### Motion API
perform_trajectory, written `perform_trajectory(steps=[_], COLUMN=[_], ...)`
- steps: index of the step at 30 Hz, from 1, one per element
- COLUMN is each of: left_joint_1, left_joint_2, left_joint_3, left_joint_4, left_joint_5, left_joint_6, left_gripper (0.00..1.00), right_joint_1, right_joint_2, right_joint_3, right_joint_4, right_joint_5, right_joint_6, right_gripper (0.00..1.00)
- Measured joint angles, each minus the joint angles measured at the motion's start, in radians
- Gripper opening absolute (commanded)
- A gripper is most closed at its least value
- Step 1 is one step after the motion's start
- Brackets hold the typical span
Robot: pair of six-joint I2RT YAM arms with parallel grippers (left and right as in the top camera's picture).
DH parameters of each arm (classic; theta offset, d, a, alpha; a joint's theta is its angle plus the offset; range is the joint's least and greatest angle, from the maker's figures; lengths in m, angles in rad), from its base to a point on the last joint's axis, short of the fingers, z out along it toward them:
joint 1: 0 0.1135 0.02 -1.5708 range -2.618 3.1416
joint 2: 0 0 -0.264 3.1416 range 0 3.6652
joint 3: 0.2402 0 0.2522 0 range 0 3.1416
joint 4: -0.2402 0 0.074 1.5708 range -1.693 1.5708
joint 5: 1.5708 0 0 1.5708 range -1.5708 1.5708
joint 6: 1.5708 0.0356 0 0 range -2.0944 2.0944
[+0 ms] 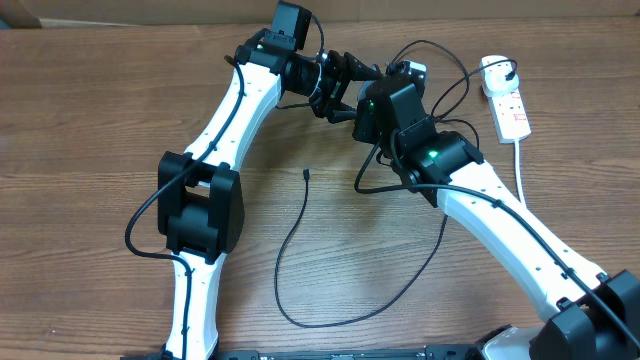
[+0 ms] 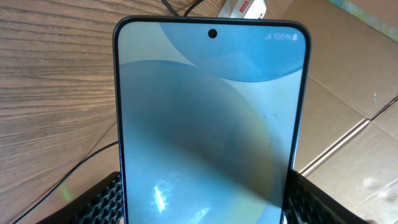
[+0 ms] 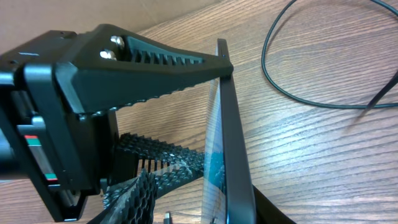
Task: Plug charger to phone and switch on socket
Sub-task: 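Hold the phone with both grippers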
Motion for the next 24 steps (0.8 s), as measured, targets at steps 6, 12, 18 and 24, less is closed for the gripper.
perform_trajectory(steps=[6, 12, 18, 24], left_joint_1=[0.0, 0.0, 0.0, 0.0], left_joint_2=[0.0, 0.0, 0.0, 0.0], left_joint_3=[0.0, 0.0, 0.0, 0.0], left_joint_4=[0.0, 0.0, 0.0, 0.0], left_joint_5=[0.004, 0.007, 0.006, -0.001], left_joint_6=[0.0, 0.003, 0.022, 0.023], left_gripper=[0.57, 0.57, 0.57, 0.57], right_joint_1=[0.0, 0.0, 0.0, 0.0], right_joint_2=[0.045, 0.05, 0.05, 0.05], right_joint_3=[0.0, 0.0, 0.003, 0.065], right_joint_4=[0.001, 0.017, 0.009, -0.051], right_joint_5=[0.002, 0.024, 0.036, 0.039], right_joint_6=[0.0, 0.0, 0.0, -0.001], right_gripper=[0.37, 0.37, 0.38, 0.38])
